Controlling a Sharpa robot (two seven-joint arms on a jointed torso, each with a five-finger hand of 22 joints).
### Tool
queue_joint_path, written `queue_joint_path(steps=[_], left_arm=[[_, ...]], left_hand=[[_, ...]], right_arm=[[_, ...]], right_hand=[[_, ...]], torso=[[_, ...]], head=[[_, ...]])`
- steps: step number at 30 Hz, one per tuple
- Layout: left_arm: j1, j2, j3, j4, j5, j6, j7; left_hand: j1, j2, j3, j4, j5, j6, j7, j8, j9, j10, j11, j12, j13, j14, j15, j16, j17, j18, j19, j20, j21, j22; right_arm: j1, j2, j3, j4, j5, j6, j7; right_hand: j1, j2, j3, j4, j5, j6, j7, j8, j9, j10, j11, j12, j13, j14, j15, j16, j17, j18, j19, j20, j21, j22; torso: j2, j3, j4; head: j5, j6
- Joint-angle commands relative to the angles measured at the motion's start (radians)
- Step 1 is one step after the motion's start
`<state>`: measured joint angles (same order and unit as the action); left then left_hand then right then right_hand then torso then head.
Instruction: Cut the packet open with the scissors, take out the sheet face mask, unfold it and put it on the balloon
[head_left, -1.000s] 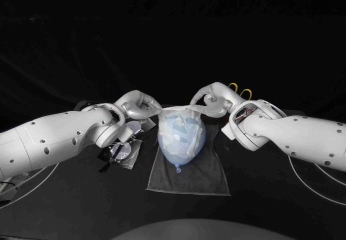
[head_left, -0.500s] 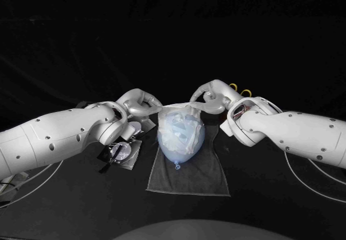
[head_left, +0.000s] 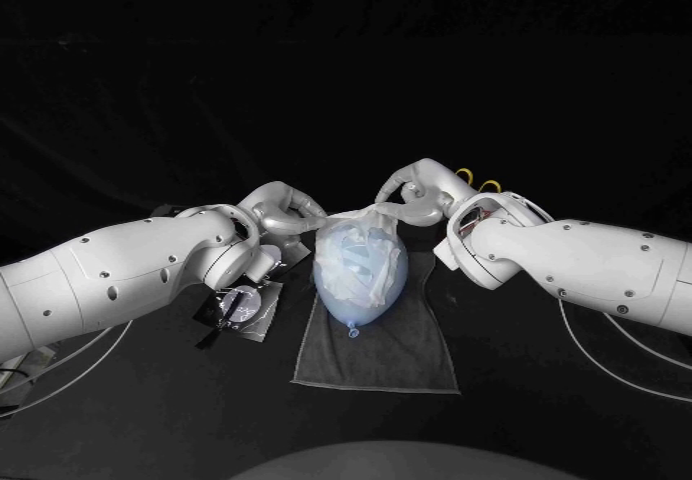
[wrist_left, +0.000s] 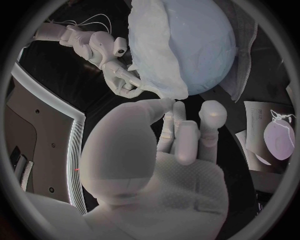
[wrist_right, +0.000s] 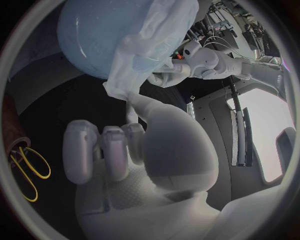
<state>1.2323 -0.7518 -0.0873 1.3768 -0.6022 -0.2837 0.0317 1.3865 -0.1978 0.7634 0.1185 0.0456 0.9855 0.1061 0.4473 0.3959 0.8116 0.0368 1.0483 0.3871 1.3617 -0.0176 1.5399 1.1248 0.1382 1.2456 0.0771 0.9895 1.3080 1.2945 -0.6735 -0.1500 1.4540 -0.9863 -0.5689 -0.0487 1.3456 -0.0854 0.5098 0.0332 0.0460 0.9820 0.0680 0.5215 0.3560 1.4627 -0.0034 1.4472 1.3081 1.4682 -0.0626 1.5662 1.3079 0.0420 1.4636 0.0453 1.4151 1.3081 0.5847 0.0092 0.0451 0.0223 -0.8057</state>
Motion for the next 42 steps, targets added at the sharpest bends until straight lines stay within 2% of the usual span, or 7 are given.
queue_joint_path(steps=[1,7,17,25,32,36,42], left_arm=[[0.003,0.006,0.001,-0.004,-0.004,-0.017,-0.023],[0.003,0.011,0.001,-0.01,-0.006,-0.035,-0.03],[0.003,0.014,0.001,-0.011,-0.004,-0.056,-0.037],[0.003,0.015,0.001,-0.01,-0.004,-0.061,-0.05],[0.004,0.016,0.001,-0.009,-0.004,-0.07,-0.064],[0.004,0.016,0.001,-0.01,-0.004,-0.073,-0.081],[0.004,0.015,0.001,-0.011,-0.004,-0.074,-0.107]], left_hand=[[-0.001,0.011,0.007,-0.002,0.005,0.006,0.0,0.003,0.067,0.008,0.001,0.005,0.001,0.008,-0.002,0.007,0.002,-0.012,0.009,0.0,0.005,0.03],[-0.006,0.012,0.009,-0.002,0.004,0.005,0.0,0.002,0.068,0.009,0.002,0.006,0.001,0.011,-0.002,0.007,0.006,-0.012,0.011,0.0,0.008,0.031],[-0.016,0.012,0.01,0.0,0.004,0.001,0.0,0.001,0.069,0.012,0.002,0.006,0.001,0.015,-0.001,0.008,0.01,-0.013,0.014,0.0,0.011,0.032],[-0.054,0.007,-0.015,0.01,0.004,-0.044,0.007,-0.029,0.064,0.018,0.008,0.01,0.002,0.02,0.003,0.007,0.012,-0.013,0.014,0.002,0.008,0.03],[-0.08,0.003,-0.052,0.023,0.004,-0.108,0.029,-0.093,0.041,0.011,0.025,0.016,0.007,0.023,0.017,0.005,0.015,-0.014,0.015,0.012,0.004,0.026],[-0.088,-0.004,-0.066,0.03,0.004,-0.139,0.044,-0.129,0.024,0.005,0.037,0.02,0.01,0.024,0.027,0.005,0.015,-0.014,0.016,0.02,0.002,0.024],[-0.093,-0.01,-0.083,0.041,0.004,-0.173,0.061,-0.177,-0.003,-0.006,0.053,0.025,0.013,0.023,0.041,0.004,0.013,-0.013,0.015,0.033,-0.004,0.019]], right_arm=[[0.001,0.006,0.001,-0.008,-0.021,-0.024,-0.012],[0.001,0.011,0.001,-0.021,-0.027,-0.052,-0.008],[0.001,0.016,0.001,-0.036,-0.041,-0.01,-0.033],[0.002,0.019,0.0,-0.04,-0.027,0.009,-0.038],[0.002,0.023,-0.001,-0.043,-0.024,0.02,-0.046],[0.002,0.024,-0.002,-0.047,-0.024,0.019,-0.051],[0.002,0.02,-0.002,-0.049,-0.024,0.01,-0.063]], right_hand=[[-0.005,0.007,0.011,-0.004,0.003,-0.008,0.002,0.01,0.004,0.029,-0.001,0.003,0.166,0.103,-0.003,0.005,0.263,-0.009,0.048,-0.003,0.002,0.219],[-0.005,0.011,0.018,-0.008,0.003,-0.008,0.003,0.016,0.007,0.033,0.0,0.007,0.17,0.103,-0.002,0.005,0.263,-0.011,0.051,-0.003,0.011,0.221],[-0.018,0.0,0.017,-0.012,0.003,-0.023,0.005,0.018,0.009,0.019,0.002,-0.013,0.155,0.103,0.0,0.005,0.263,-0.006,0.042,-0.001,-0.012,0.215],[-0.082,-0.028,-0.013,0.013,0.003,-0.109,0.056,-0.039,-0.02,-0.087,0.046,-0.146,0.056,0.099,0.035,-0.001,0.25,0.012,0.0,0.022,-0.113,0.186],[-0.111,-0.046,-0.04,0.036,0.003,-0.176,0.096,-0.103,-0.053,-0.173,0.082,-0.227,-0.008,0.081,0.068,-0.025,0.2,0.026,-0.038,0.052,-0.198,0.163],[-0.113,-0.049,-0.05,0.045,0.003,-0.207,0.109,-0.134,-0.068,-0.226,0.095,-0.276,-0.051,0.069,0.08,-0.037,0.172,0.035,-0.058,0.066,-0.244,0.15],[-0.112,-0.049,-0.054,0.048,0.003,-0.214,0.112,-0.143,-0.072,-0.234,0.098,-0.282,-0.058,0.067,0.083,-0.04,0.167,0.037,-0.061,0.07,-0.252,0.147]], torso=[[0.0,-0.0003,0.0004],[0.0,-0.0003,0.0005],[-0.001,-0.0002,0.0004],[0.0,-0.0003,-0.0002],[0.0,0.0,0.0],[0.0,-0.0001,-0.0004],[0.0,-0.0001,0.0001]], head=[[-0.002,0.003],[-0.003,0.003],[-0.003,0.005],[-0.003,0.008],[-0.003,0.009],[-0.004,0.01],[-0.004,0.011]])
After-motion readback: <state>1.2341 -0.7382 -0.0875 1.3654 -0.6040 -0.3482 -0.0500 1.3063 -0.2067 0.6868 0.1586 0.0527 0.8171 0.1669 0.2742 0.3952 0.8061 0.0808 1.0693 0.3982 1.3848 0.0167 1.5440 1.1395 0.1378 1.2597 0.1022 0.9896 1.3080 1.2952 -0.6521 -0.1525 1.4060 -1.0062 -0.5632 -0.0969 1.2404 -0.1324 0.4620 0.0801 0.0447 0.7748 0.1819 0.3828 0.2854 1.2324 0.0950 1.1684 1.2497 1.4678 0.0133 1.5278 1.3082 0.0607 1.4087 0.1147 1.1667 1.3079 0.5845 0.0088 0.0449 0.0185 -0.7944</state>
